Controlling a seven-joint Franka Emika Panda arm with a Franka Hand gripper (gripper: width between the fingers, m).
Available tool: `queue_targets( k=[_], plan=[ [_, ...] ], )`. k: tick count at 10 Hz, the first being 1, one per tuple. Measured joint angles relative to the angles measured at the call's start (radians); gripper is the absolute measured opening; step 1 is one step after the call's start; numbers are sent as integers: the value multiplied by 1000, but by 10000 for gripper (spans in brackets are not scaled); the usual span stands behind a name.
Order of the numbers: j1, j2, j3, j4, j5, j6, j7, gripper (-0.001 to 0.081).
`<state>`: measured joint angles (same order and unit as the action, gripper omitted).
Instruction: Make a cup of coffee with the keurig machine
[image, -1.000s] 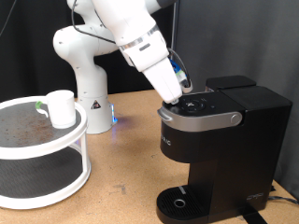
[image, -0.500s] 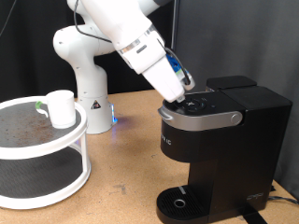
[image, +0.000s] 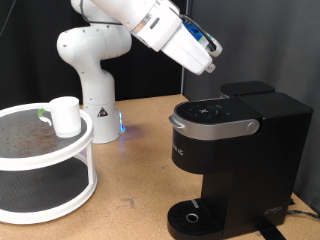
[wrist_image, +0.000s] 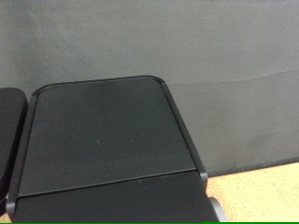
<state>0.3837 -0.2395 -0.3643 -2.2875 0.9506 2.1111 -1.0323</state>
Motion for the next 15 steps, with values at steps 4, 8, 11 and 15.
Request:
queue_targets(
  k=[4,8,11,15],
  plan=[
    [-7,-55,-4,-70,24,76,-40,0],
    [-67,-157,-65,-128,-94,-87,-52,0],
    [-96,-209,-83,-162,-116,-113,-52,0],
    [-136,-239,-173,-160,-212,-289,-126,0]
  ],
)
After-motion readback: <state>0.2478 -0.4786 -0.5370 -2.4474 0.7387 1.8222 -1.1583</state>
